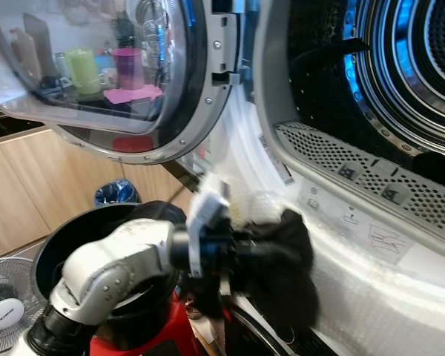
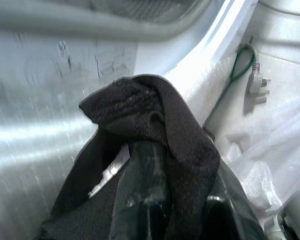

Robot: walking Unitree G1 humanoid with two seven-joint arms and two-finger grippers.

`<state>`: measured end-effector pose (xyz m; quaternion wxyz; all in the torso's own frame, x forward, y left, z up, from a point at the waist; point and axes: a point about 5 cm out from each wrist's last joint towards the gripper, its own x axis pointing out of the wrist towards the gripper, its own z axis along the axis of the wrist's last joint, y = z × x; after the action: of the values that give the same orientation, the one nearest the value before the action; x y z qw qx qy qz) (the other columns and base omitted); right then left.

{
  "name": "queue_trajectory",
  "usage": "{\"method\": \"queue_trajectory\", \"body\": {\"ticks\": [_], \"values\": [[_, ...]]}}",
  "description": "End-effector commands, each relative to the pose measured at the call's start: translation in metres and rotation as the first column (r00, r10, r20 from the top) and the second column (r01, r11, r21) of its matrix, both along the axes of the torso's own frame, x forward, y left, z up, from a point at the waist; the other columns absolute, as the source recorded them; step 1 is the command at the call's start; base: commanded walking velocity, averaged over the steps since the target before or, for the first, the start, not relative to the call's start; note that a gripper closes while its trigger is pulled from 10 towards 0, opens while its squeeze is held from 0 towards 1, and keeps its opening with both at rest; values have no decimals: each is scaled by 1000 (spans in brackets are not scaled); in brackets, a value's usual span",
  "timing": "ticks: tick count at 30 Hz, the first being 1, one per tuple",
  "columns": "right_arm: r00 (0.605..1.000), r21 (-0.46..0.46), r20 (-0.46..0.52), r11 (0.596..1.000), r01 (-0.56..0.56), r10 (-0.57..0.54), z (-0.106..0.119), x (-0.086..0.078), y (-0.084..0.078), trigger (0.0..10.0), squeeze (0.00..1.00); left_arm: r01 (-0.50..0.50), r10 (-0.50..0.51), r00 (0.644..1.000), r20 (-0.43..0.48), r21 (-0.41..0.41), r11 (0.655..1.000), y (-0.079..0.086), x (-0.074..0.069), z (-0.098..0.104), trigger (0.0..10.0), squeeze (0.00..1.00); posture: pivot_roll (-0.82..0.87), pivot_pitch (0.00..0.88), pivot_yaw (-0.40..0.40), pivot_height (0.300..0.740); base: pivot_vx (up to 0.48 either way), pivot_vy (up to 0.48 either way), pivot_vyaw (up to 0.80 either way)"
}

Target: Clothes washing

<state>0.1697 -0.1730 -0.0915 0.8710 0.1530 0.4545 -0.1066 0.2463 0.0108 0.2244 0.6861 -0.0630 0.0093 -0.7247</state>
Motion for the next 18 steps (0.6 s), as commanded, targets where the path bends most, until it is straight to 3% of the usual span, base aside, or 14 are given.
{"method": "queue_trajectory", "body": {"ticks": [1,4,5,6,8,14,15,18], "values": [[1000,-13,4,1000,19,-18,-1,-4,-7,10000,0,2,-2,1000,9,31,1000,7,0,-5,0,0,268,0,-9,740,0,0,0],[1000,-36,10,999,-7,7,-1,-8,-14,10000,0,-34,33,999,11,98,995,20,2,-17,0,0,268,0,-10,740,0,0,0],[997,-81,17,994,-77,79,-1,-14,-24,10000,0,-113,110,994,27,185,976,39,9,-33,0,0,264,0,-14,740,0,0,0],[991,-103,19,987,-126,129,-1,-19,-31,10000,0,-153,150,988,33,222,963,49,12,-41,0,0,262,0,-16,740,0,0,0],[986,-118,40,980,-158,164,0,-24,-41,10000,0,-213,212,977,29,233,949,59,19,-46,0,0,260,0,-25,740,0,0,0],[939,-169,48,929,-330,342,5,-39,-62,10000,0,-281,277,960,51,237,930,67,26,-48,0,0,244,0,-31,740,0,0,0],[899,-175,36,888,-425,437,5,-47,-65,10000,0,-291,288,956,46,225,930,66,28,-48,0,0,244,0,-31,740,0,0,0],[840,-150,47,835,-530,541,7,-57,-65,10000,0,-316,312,949,49,205,926,63,30,-49,0,0,227,0,-28,740,0,0,0]]}}
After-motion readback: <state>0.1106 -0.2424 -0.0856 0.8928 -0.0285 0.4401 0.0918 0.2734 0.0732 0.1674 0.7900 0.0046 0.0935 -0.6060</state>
